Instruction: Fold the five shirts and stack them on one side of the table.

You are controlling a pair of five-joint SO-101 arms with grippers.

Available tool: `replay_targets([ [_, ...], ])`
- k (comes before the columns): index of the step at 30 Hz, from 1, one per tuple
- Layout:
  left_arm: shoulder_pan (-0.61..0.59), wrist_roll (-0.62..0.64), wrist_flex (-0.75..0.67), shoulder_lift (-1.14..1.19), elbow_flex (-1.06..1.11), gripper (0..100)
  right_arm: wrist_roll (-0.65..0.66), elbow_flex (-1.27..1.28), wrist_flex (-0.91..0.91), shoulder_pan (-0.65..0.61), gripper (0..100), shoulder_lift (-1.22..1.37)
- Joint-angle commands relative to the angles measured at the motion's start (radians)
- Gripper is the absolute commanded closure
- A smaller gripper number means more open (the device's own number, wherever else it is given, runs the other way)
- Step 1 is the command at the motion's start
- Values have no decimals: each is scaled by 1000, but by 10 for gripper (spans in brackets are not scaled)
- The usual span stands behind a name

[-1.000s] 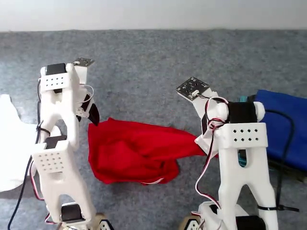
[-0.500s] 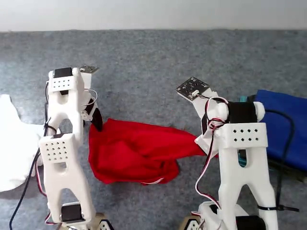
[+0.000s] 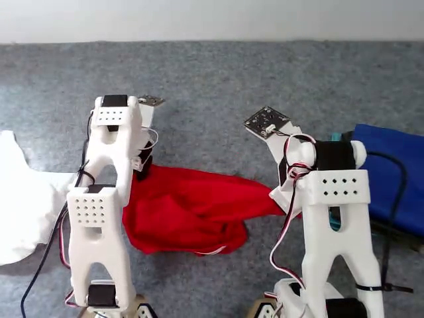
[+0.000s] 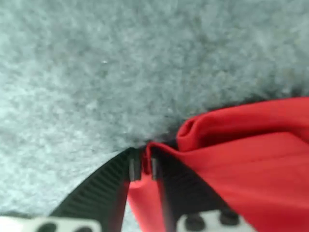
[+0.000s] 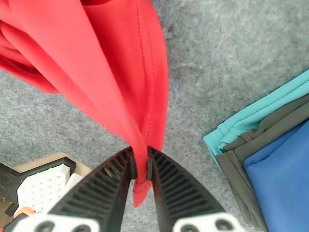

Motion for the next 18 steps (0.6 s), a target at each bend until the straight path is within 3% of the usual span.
replay_targets([
  [1, 2, -2, 15, -34, 38, 987, 2, -3, 10, 16, 990, -33],
  [10, -12, 120, 15, -529, 35, 987, 2, -120, 15, 16, 990, -88],
  [18, -29, 114, -25, -1002, 31, 985, 6, -322, 8, 15, 990, -119],
])
